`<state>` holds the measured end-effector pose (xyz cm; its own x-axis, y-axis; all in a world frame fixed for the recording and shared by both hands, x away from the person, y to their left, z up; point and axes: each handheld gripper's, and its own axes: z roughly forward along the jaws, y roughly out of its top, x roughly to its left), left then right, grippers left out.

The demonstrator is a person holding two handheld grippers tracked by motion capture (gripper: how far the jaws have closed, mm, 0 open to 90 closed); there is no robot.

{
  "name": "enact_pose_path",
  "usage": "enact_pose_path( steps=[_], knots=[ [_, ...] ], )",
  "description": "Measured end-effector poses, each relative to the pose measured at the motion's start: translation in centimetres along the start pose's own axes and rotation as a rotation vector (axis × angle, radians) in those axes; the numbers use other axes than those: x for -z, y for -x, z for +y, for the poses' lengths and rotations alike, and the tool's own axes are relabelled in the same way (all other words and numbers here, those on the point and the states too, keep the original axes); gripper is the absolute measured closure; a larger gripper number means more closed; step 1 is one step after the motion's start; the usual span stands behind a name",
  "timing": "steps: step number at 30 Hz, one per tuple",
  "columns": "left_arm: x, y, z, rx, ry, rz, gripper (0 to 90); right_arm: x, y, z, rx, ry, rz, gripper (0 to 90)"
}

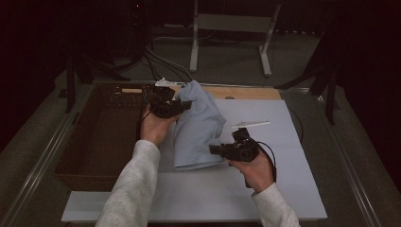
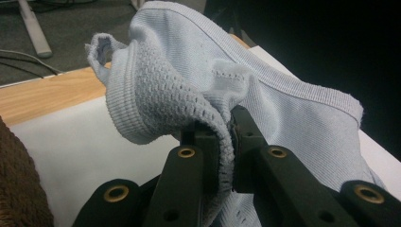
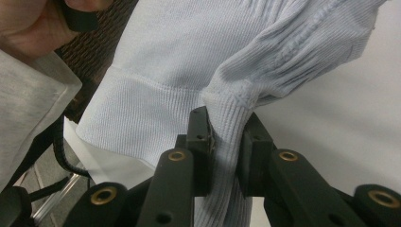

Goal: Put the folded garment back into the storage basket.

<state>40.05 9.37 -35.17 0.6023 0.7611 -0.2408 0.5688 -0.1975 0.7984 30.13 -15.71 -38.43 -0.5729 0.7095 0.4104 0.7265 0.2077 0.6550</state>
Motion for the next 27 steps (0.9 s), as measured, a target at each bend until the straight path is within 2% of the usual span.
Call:
enact_pose_path(
  steps=[20, 27],
  knots=[
    [1.2, -1.4, 0.1, -0.009, 0.011, 0.017, 84.2, -1.9, -1.1, 1.5, 0.017, -0.017, 0.012, 78.3],
    [1.4, -1.9, 0.1, 0.002, 0.014, 0.021, 84.2, -2.6, -1.7, 2.0, 0.022, -0.016, 0.014, 78.2]
  ],
)
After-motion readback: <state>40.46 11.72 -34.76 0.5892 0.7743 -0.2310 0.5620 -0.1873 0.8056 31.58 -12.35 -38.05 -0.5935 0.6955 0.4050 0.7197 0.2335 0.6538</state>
